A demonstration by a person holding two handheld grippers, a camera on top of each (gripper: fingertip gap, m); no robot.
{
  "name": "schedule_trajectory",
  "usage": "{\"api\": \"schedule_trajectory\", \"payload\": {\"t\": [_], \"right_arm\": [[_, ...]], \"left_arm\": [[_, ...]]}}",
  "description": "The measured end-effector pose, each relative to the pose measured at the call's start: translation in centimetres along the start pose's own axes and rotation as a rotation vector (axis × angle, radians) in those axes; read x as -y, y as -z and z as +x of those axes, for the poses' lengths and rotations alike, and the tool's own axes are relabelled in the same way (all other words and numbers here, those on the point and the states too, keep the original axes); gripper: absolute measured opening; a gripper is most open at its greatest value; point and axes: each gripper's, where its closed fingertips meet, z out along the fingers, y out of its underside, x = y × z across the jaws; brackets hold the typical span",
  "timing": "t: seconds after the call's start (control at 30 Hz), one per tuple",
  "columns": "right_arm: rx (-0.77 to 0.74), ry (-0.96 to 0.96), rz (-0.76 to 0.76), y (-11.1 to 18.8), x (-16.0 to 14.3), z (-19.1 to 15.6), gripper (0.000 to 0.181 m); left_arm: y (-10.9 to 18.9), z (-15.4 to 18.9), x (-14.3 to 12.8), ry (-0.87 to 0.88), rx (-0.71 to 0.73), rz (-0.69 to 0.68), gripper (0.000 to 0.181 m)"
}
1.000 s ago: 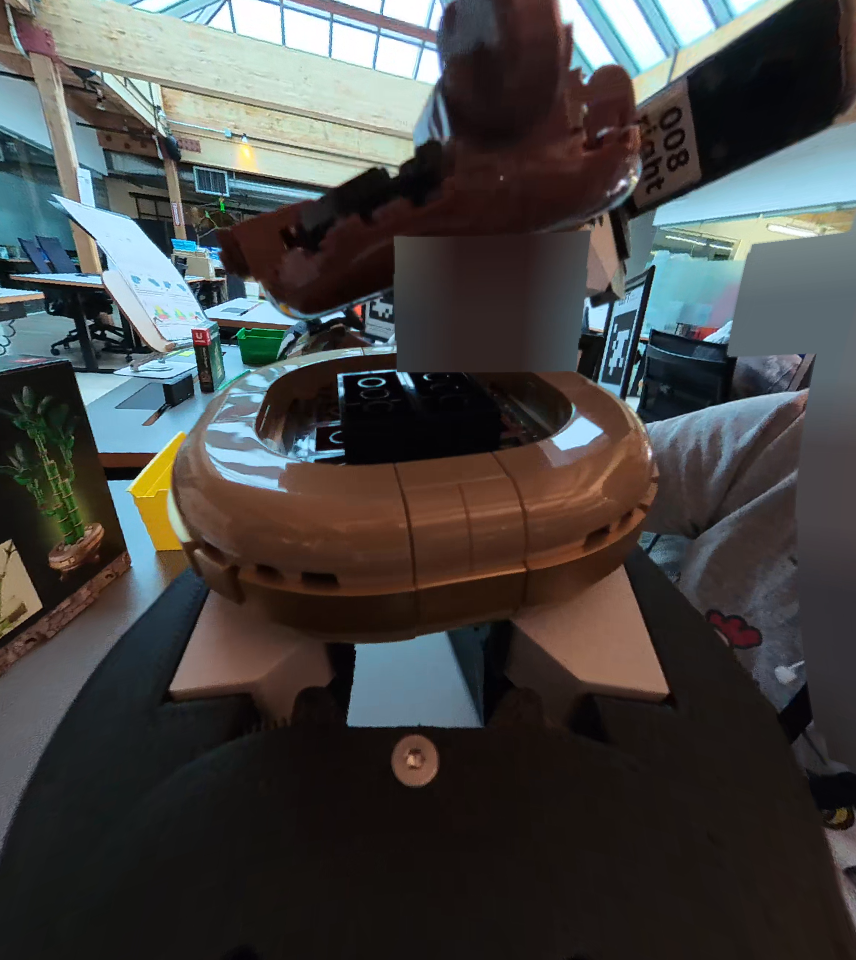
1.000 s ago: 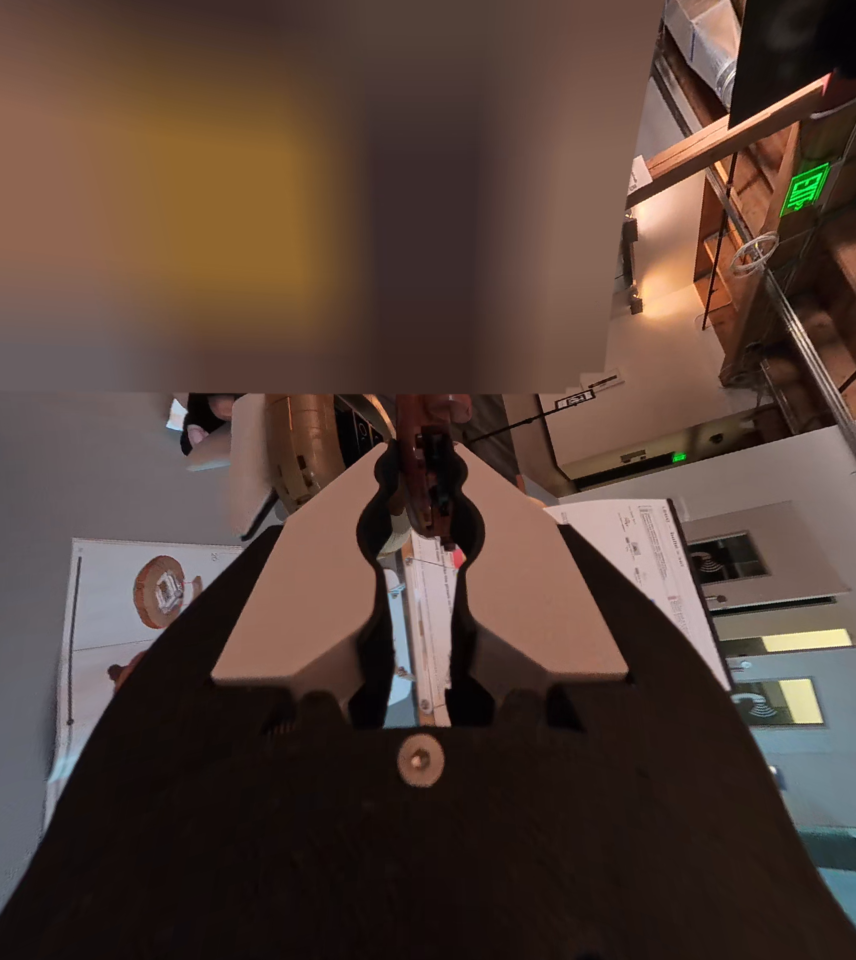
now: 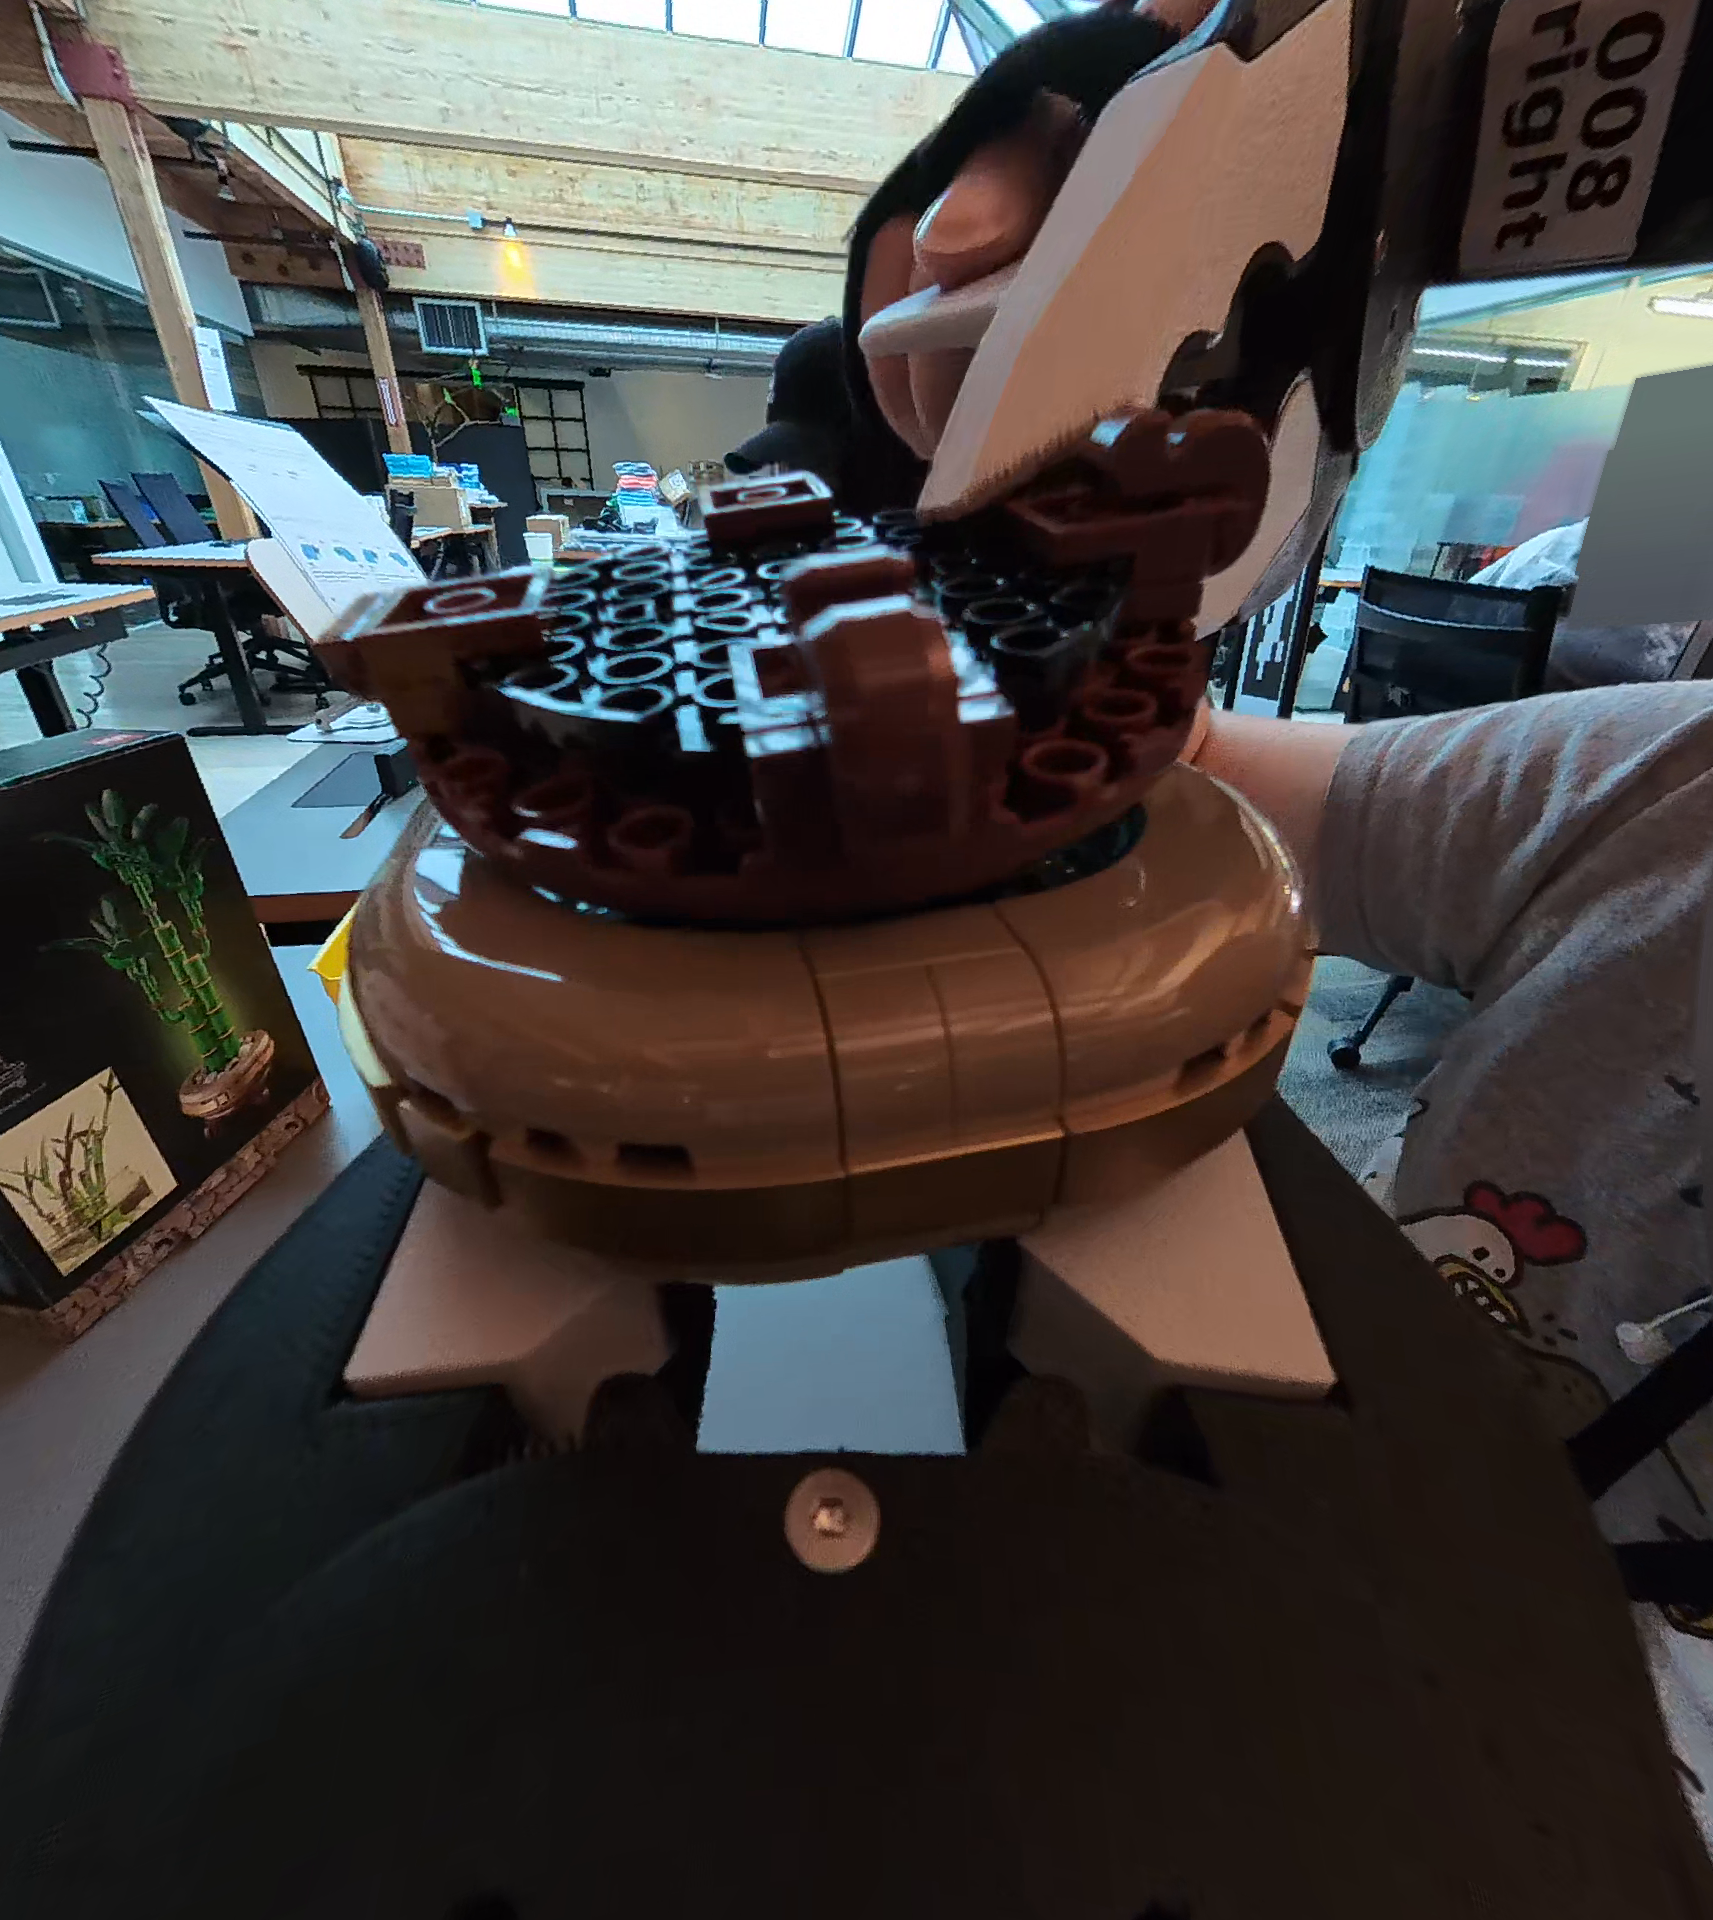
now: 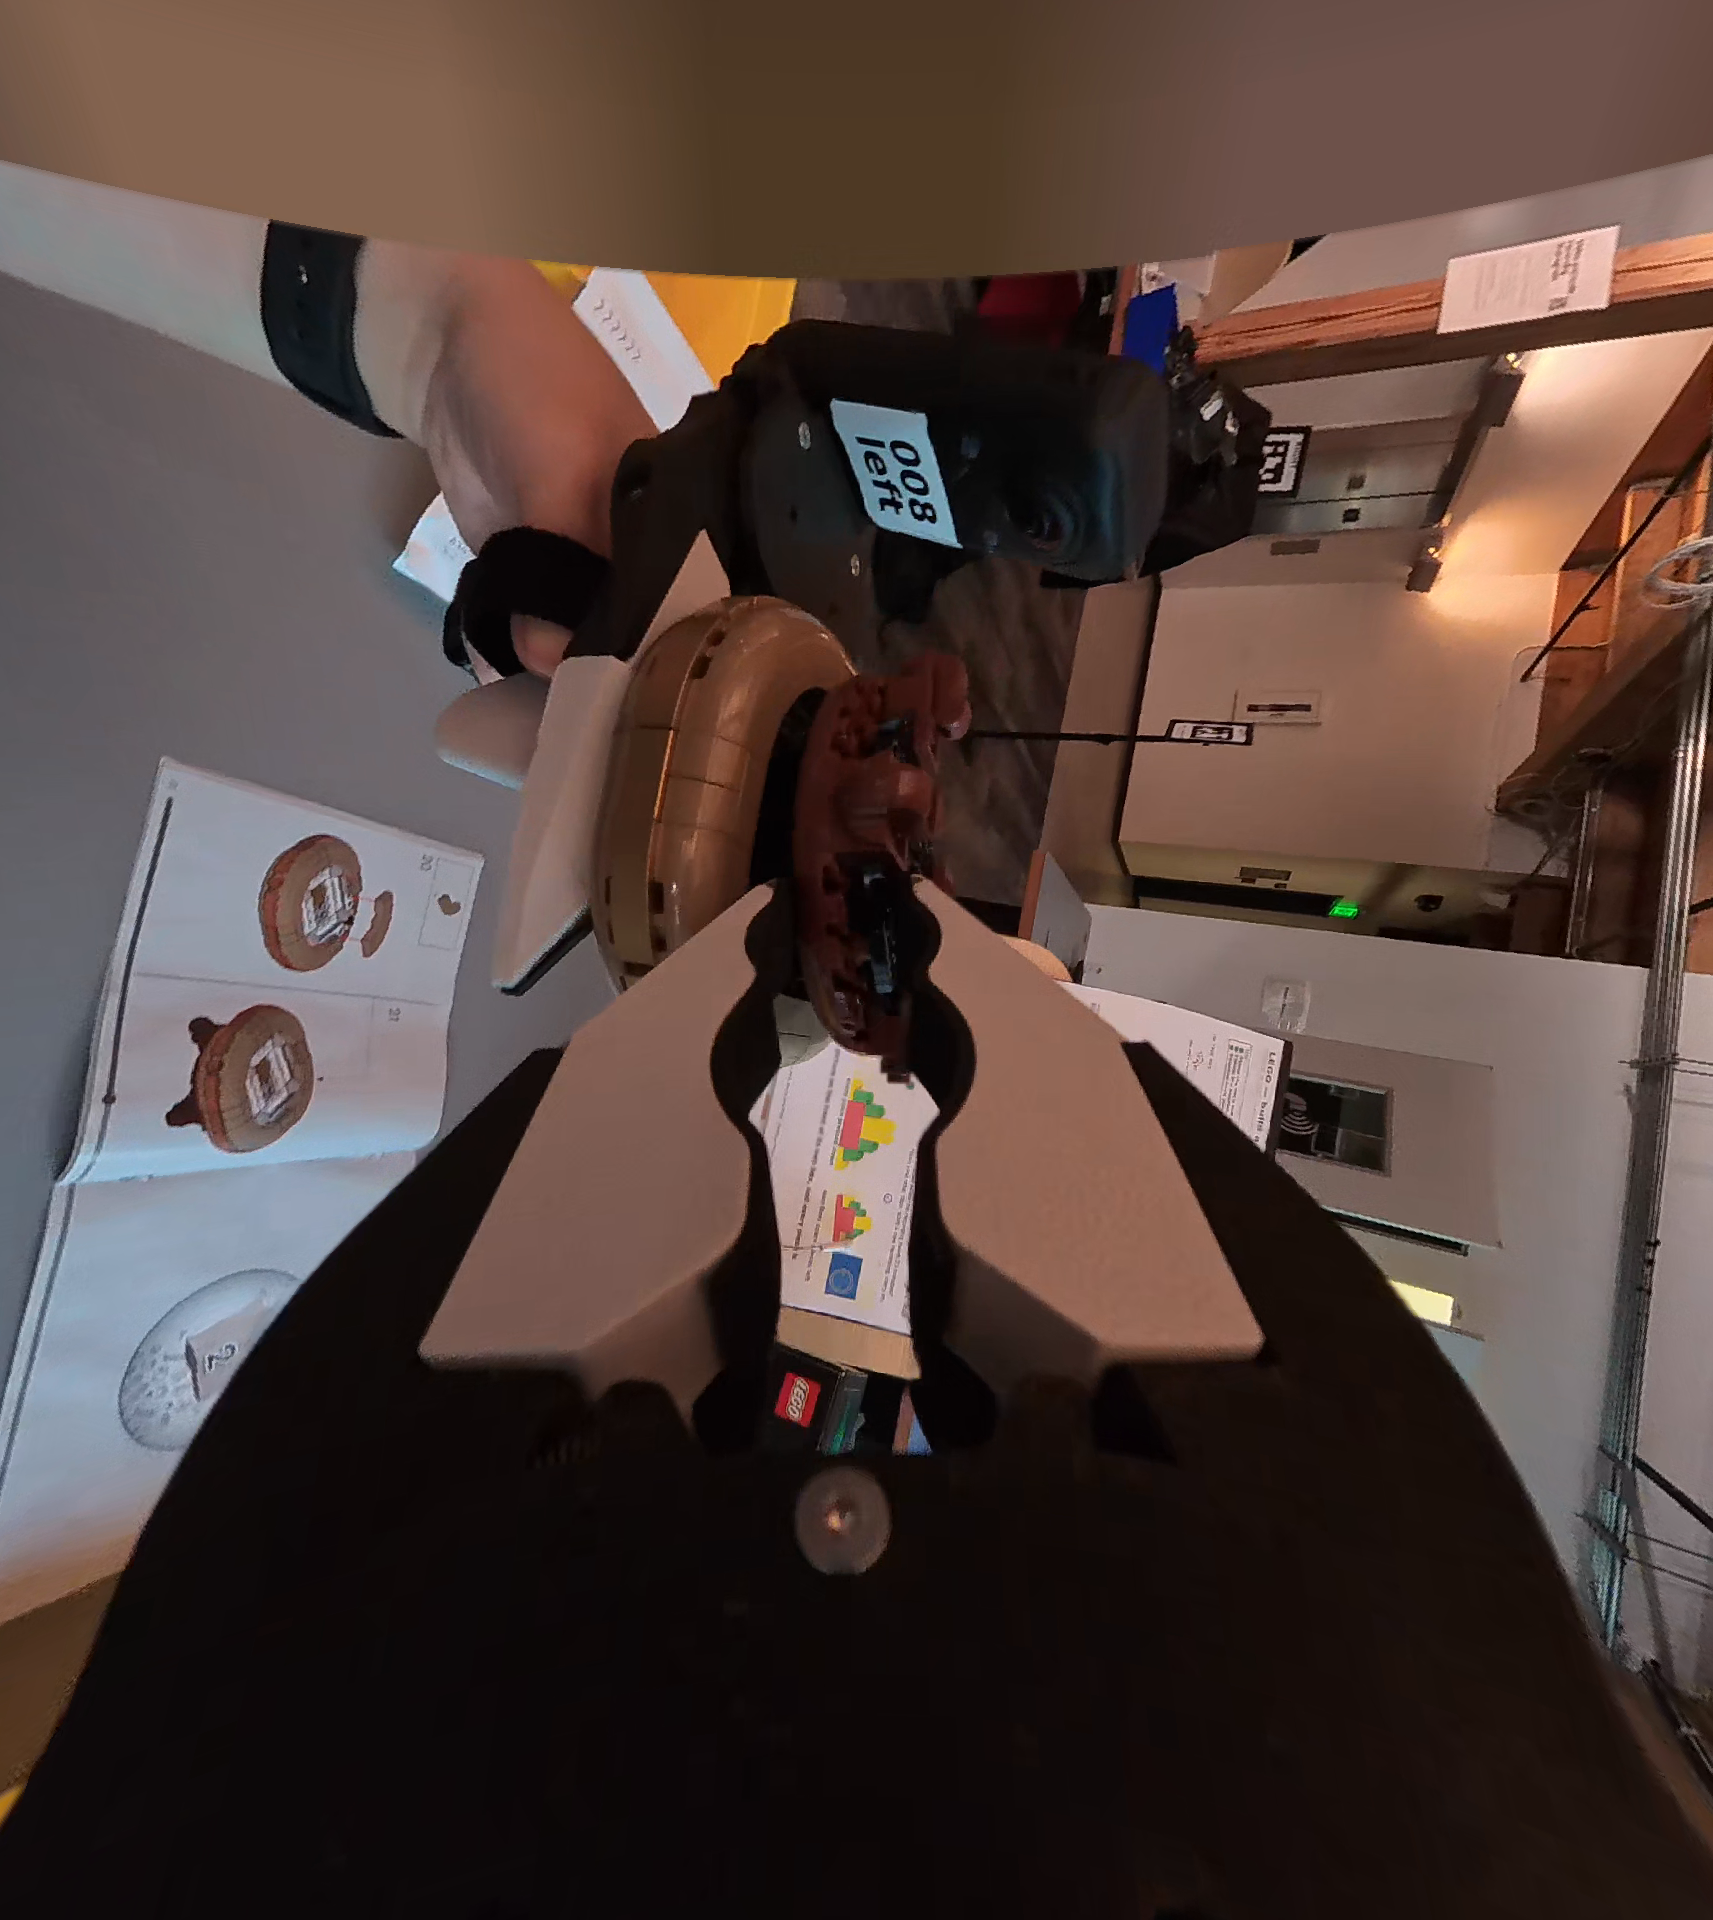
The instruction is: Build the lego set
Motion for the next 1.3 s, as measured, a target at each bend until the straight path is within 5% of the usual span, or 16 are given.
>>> {"api": "schedule_trajectory", "payload": {"t": [0.17, 0.2, 0.23, 0.33, 0.4, 0.83, 0.93, 1.13, 1.17, 1.3], "right_arm": [[0.066, 0.041, -0.035, 0.3, -0.3, -0.4, 0.020], [0.075, 0.051, -0.041, 0.4, -0.3, -0.4, 0.022], [0.082, 0.062, -0.049, 0.4, -0.4, -0.4, 0.024], [0.103, 0.096, -0.070, 0.6, -0.5, -0.5, 0.025], [0.132, 0.097, -0.091, 0.8, -0.6, -0.7, 0.025], [0.196, 0.113, -0.112, 2.2, -0.2, -0.9, 0.030], [0.212, 0.110, -0.102, 2.5, 0.1, -0.9, 0.030], [0.284, 0.092, -0.127, 2.6, -0.4, -1.4, 0.031], [0.310, 0.076, -0.128, 2.7, -0.4, -1.6, 0.031], [0.385, 0.010, -0.140, 2.9, -0.7, -1.6, 0.034]], "left_arm": [[-0.3, 0.0, -0.1, -0.008, -0.008, 0.001, 0.055], [-0.3, 0.0, -0.2, -0.015, -0.006, -0.003, 0.120], [-0.3, 0.1, -0.3, -0.022, -0.006, -0.008, 0.121], [-0.3, 0.4, -0.3, -0.027, -0.021, -0.011, 0.121], [-0.5, 0.4, -0.4, -0.022, -0.025, -0.011, 0.055], [-0.9, 1.6, -0.1, -0.070, -0.048, -0.011, 0.055], [-0.9, 1.7, 0.0, -0.065, -0.049, -0.008, 0.116], [-1.1, 1.7, -0.4, -0.075, -0.042, -0.031, 0.115], [-1.1, 1.8, -0.5, -0.075, -0.044, -0.036, 0.157], [-1.5, 2.0, -0.4, -0.052, -0.074, -0.020, 0.153]]}}
